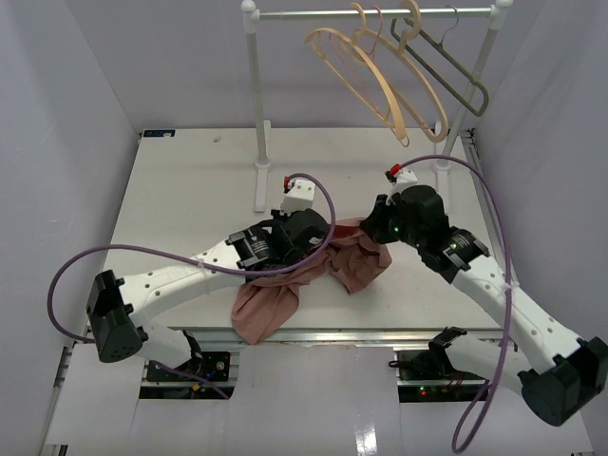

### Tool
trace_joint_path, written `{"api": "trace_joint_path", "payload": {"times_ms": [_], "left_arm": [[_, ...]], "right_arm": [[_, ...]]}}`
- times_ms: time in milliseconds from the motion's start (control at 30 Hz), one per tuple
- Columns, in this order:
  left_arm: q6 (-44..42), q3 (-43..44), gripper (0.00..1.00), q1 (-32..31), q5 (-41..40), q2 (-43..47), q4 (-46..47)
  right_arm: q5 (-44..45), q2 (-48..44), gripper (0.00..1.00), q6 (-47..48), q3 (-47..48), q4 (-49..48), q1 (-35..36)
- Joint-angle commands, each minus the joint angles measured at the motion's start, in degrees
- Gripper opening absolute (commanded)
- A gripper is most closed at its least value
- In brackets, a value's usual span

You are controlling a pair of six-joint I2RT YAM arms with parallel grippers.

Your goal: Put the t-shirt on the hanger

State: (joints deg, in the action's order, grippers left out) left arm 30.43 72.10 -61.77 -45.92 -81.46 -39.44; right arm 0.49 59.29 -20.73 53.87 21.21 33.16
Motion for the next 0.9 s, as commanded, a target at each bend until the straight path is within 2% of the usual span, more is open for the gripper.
{"api": "trace_joint_path", "payload": {"times_ms": [0, 33, 167, 333, 433, 567, 633, 867], "left_arm": [[3.06, -0.45, 0.0, -2.41, 2.97, 6.82, -3.55], [3.23, -0.73, 0.0, -2.76, 3.64, 8.04, -3.5], [-1.01, -7.93, 0.0, -1.81, 9.71, 12.66, 9.22], [-0.34, -13.72, 0.0, 3.45, 10.69, 8.82, 12.93], [0.28, -17.58, 0.0, 4.65, 11.6, 9.22, 16.89], [-0.27, -19.96, 0.0, 4.99, 12.26, 10.35, 21.55], [-0.62, -19.81, 0.0, 5.08, 11.34, 9.25, 21.85], [-2.25, -24.74, 0.0, 5.08, 12.6, 8.67, 27.18]], "right_arm": [[10.86, -6.54, 0.08, -4.08, 0.38, 5.34, 5.91], [12.04, -6.94, 0.08, -4.23, 0.36, 5.29, 6.6], [17.39, -0.41, 0.08, -3.27, 2.58, 4.45, 6.64], [15.19, 10.97, 0.09, -2.42, 4.72, 1.75, 4.29], [15.02, 13.73, 0.26, -2.97, 2.96, 1.43, 4.04], [17.31, 9.52, 0.44, -1.71, -1.1, -2.27, 4.45], [17.77, 8.17, 0.5, -0.24, 0.01, -1.64, 4.37], [14.07, 3.17, 0.61, 9.1, 6.76, -4.67, 4.47]]}}
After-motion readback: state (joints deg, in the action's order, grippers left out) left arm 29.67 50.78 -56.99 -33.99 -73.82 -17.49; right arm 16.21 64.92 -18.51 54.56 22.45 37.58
